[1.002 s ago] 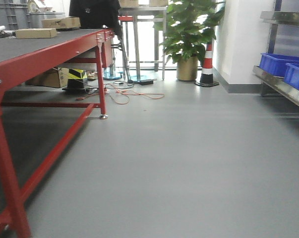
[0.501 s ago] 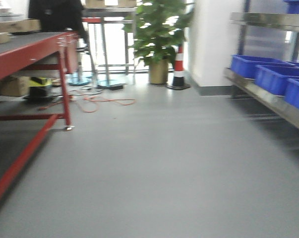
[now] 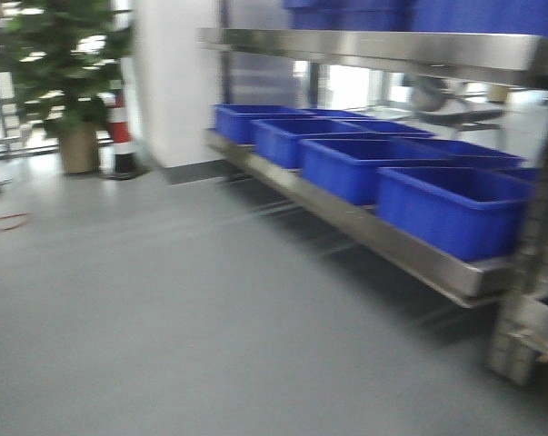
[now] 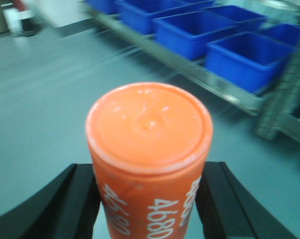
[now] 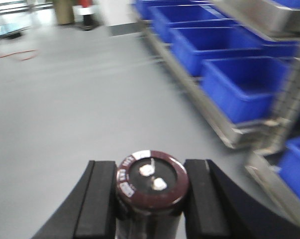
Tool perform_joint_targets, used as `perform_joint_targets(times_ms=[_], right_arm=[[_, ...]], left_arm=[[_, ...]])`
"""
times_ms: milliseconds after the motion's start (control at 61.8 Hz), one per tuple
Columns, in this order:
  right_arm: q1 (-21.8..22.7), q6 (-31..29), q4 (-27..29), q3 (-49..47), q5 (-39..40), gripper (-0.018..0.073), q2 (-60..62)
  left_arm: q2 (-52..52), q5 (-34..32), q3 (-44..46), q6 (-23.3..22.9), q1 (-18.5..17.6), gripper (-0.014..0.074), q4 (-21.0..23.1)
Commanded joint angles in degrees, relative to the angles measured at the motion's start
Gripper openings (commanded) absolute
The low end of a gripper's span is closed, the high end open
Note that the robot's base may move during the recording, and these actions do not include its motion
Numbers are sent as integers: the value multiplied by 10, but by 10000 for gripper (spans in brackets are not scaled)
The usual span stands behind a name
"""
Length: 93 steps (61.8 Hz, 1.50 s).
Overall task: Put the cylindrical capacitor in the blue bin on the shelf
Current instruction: 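Approach the shelf and position both grippers over a blue bin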
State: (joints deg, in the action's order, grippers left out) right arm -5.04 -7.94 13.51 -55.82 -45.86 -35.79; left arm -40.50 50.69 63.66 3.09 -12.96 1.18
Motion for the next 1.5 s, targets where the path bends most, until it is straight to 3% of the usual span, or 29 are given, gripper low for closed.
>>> perform_joint_targets(times_ms=[0, 1488], right_arm=[[-1, -1, -3, 1, 15, -162, 0], [-1, -1, 1, 1, 16, -162, 0]], left_arm=[[2, -12, -1, -3, -3, -111, 6], [2, -12, -1, -3, -3, -111, 6]])
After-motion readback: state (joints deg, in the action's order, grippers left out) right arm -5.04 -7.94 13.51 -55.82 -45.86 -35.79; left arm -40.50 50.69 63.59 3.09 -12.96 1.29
